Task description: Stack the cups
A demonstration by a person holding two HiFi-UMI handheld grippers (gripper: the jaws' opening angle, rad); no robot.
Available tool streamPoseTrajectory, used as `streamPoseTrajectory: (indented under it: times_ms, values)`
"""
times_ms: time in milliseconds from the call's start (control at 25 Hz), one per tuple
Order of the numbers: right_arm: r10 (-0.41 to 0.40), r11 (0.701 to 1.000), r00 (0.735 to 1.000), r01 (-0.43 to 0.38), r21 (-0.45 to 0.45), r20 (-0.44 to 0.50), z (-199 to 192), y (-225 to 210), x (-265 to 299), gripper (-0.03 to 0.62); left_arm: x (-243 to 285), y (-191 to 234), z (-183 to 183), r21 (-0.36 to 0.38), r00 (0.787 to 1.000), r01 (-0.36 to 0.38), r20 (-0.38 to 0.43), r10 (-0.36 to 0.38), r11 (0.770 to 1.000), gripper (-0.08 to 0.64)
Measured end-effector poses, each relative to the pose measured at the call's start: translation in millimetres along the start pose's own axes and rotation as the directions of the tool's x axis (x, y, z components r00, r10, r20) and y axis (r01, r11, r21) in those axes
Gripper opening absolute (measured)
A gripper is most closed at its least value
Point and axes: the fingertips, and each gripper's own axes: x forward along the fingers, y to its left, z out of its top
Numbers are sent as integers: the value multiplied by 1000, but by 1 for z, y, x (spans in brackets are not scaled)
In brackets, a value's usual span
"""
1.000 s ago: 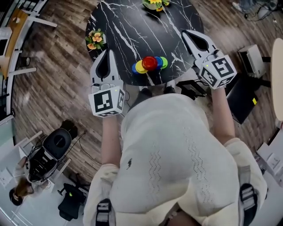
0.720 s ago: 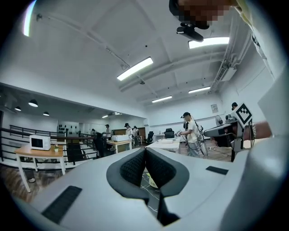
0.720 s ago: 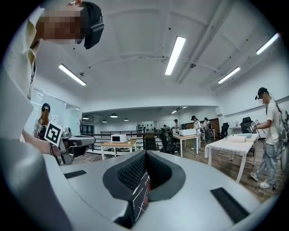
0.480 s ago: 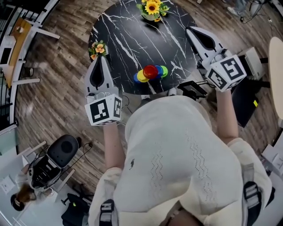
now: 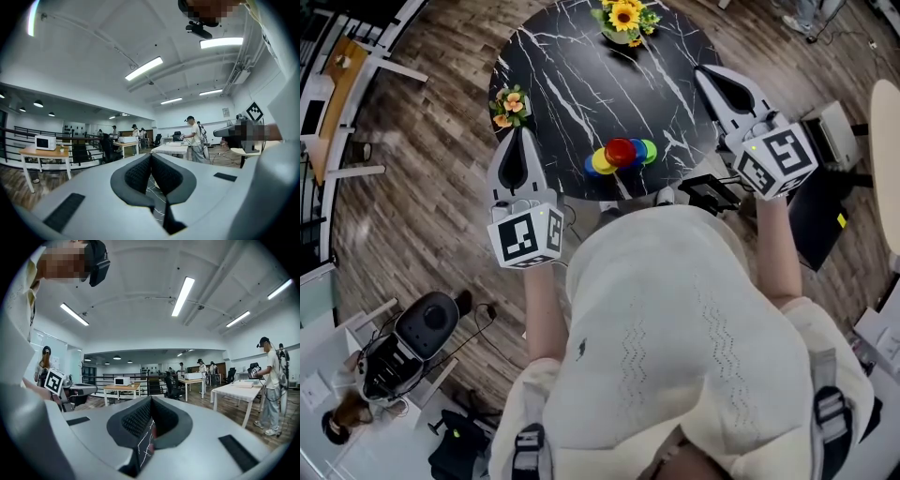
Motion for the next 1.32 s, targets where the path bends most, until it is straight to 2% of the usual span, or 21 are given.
streamPoseTrajectory:
  times_ms: [1320]
  values:
    - [59,996,998,-60,-64,-26,-7,25,6,6,-13,-1,-6,22,1000,2,1,-2,1000,21]
